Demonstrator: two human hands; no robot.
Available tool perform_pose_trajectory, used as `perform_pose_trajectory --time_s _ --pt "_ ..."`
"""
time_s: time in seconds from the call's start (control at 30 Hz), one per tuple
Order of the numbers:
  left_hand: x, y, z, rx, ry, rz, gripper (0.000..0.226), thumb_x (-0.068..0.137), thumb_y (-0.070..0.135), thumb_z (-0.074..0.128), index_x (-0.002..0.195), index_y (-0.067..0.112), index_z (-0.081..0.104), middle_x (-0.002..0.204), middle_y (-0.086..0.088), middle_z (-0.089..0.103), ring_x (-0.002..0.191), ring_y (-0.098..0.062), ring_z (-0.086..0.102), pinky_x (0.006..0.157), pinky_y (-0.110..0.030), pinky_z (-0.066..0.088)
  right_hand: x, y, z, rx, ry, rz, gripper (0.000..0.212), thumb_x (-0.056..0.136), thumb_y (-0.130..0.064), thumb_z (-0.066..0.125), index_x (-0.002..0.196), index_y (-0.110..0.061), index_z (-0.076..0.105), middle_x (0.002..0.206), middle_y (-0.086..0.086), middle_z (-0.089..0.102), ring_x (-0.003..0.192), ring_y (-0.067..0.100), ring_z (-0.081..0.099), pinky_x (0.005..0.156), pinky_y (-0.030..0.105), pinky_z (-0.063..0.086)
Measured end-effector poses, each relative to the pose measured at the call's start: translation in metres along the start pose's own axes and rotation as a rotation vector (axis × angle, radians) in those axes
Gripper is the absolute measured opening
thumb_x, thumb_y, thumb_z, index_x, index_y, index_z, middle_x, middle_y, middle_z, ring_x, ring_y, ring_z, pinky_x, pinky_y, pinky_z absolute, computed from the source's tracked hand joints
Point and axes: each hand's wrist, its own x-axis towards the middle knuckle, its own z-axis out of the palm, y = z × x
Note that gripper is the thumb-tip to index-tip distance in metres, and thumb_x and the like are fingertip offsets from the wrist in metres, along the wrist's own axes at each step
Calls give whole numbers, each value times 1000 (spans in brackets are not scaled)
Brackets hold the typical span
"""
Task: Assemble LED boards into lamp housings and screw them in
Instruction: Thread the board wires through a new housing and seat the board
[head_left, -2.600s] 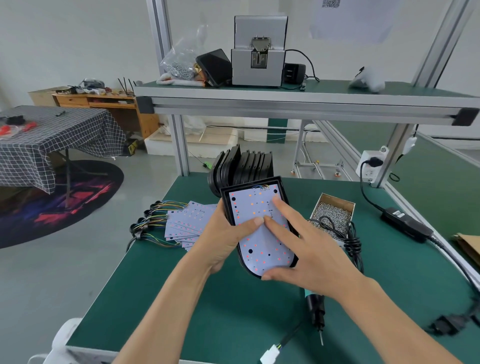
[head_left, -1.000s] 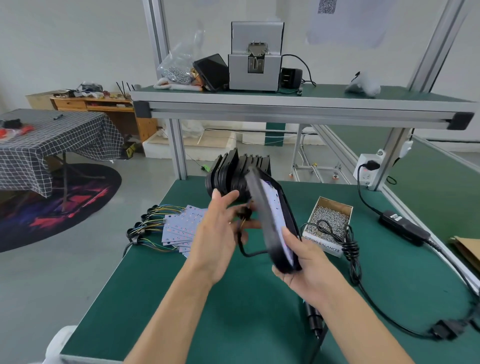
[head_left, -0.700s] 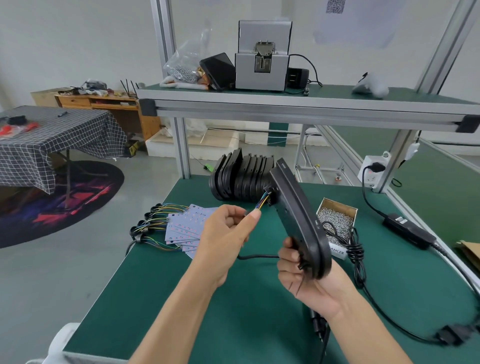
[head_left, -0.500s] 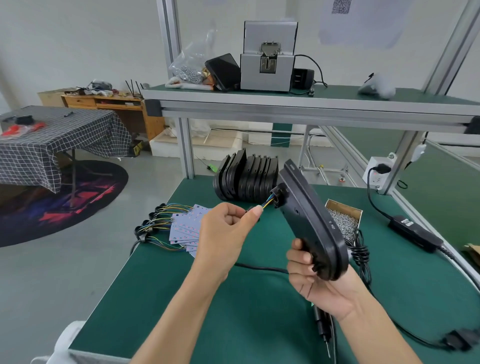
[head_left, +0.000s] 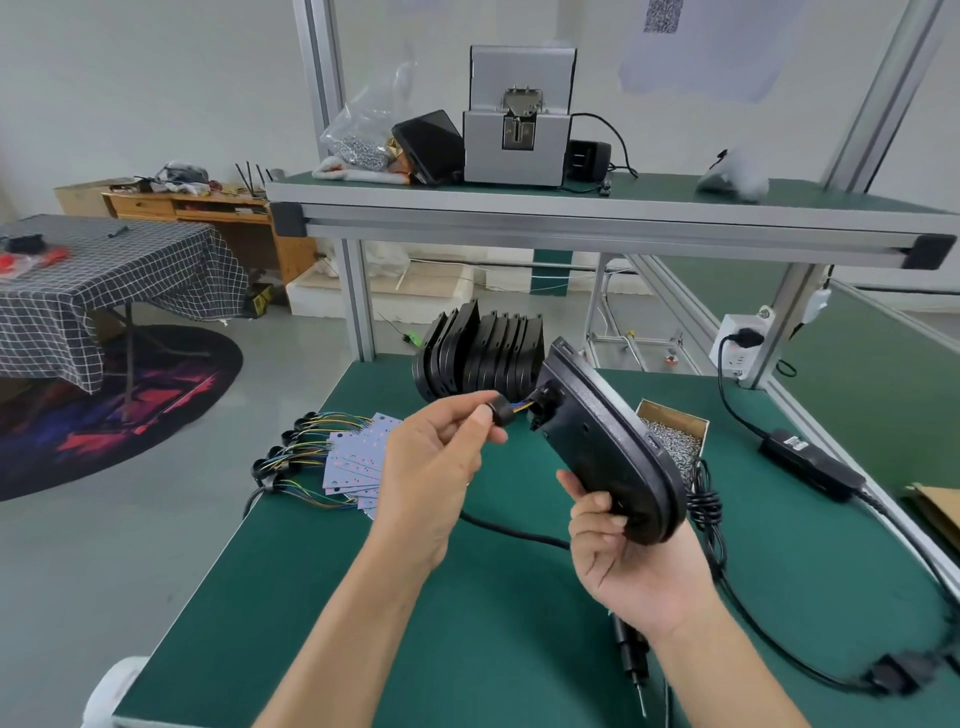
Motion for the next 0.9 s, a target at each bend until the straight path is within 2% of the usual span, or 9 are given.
perform_pose_trajectory --time_s 0.1,0.2,0.33,0.43,0.53,0.6,0.67,0.77,0.9 --pt "3 2 12 2 32 48 18 102 7 61 114 17 70 70 0 68 47 -7 33 48 -15 33 5 24 5 172 22 -203 51 105 -28 45 137 10 59 102 12 73 73 22 72 56 33 57" --pt "4 5 22 27 49 82 14 101 6 63 111 17 64 70 0 69 50 -8 38 52 -19 34 9 56 11 319 79 -330 49 103 -22 45 143 3 57 126 19 71 96 34 76 69 43 62" --pt "7 10 26 36 62 134 10 101 4 62 102 14 61 69 0 70 50 -3 47 53 -16 38 11 88 19 503 136 -257 55 106 -28 40 144 10 51 104 18 77 76 30 78 55 30 60" --pt "9 16 28 75 23 146 13 101 -1 60 99 12 62 72 -4 71 51 -1 52 55 -13 41 9 108 21 577 192 -146 68 110 -42 31 130 18 54 83 22 75 55 30 73 38 28 54" --pt "11 21 25 158 -10 175 14 100 -2 59 99 12 62 73 0 72 64 -4 64 64 -13 48 1 126 24 391 285 -78 46 109 -28 36 100 8 64 69 16 71 40 22 65 33 24 47" --pt "13 22 22 222 -31 195 16 100 0 60 98 15 62 77 0 74 75 -8 70 70 -15 51 -7 133 34 117 327 -66 34 104 -16 43 85 0 66 63 11 68 34 18 56 34 18 41" --pt "11 21 21 289 -46 205 18 100 2 61 97 19 62 81 -1 75 78 -11 71 70 -18 52 -8 130 49 -222 356 -193 35 103 -19 53 78 -6 74 65 8 68 37 14 53 36 17 37" --pt "5 16 22 394 -64 200 21 100 5 60 98 26 60 84 4 73 78 -16 69 67 -20 52 -6 109 80 -696 402 -621 33 102 -32 61 84 -12 80 69 5 66 49 13 49 46 23 35" --pt "-1 12 21 502 -44 236 27 100 7 59 98 34 54 91 17 68 85 -5 67 73 -16 51 2 85 104 -854 384 -722 57 97 -46 65 90 11 65 62 10 37 55 18 28 53 31 22"
